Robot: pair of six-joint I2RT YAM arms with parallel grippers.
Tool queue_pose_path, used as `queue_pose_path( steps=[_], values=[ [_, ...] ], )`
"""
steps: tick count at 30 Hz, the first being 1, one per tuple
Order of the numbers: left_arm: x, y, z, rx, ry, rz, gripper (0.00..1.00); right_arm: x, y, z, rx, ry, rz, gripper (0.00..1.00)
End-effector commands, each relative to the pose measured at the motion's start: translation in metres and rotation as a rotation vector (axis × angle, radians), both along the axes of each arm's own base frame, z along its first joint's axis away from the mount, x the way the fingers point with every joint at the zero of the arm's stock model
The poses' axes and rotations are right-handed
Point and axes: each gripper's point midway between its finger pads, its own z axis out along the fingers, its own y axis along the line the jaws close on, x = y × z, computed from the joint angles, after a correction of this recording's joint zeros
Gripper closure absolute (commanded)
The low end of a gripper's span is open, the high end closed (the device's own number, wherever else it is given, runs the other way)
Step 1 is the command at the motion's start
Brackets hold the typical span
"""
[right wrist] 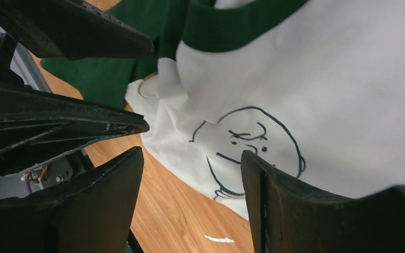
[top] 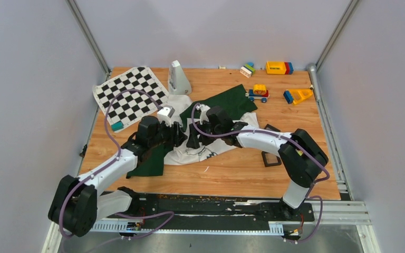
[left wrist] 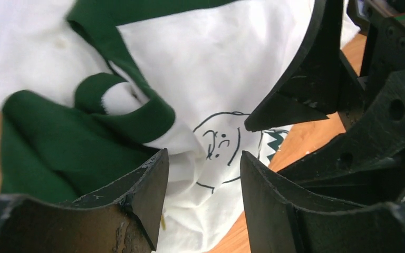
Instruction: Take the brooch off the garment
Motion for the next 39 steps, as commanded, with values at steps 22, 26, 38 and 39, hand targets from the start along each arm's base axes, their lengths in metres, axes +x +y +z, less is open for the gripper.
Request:
queue_pose_path(
  steps=[22, 26, 38, 39],
  values=[
    [-0.042, 0.043, -0.014, 0.08, 0.139, 0.159, 0.58, 0.01, 0.058, 0.008, 0.117, 0.067, 0.194, 0.64],
    [-0.039, 0.044, -0.017, 0.091, 0.135, 0.161, 0.58, 0.009, 0.057, 0.008, 0.119, 0.072, 0.197, 0.69],
    [-0.035, 0.061, -0.034, 0.172, 0.173, 0.249, 0.59, 0.009, 0.057, 0.005, 0.113, 0.082, 0.19, 0.71],
    [-0.034, 0.061, -0.035, 0.177, 0.175, 0.246, 0.6, 0.01, 0.057, 0.004, 0.114, 0.085, 0.19, 0.71]
  ],
)
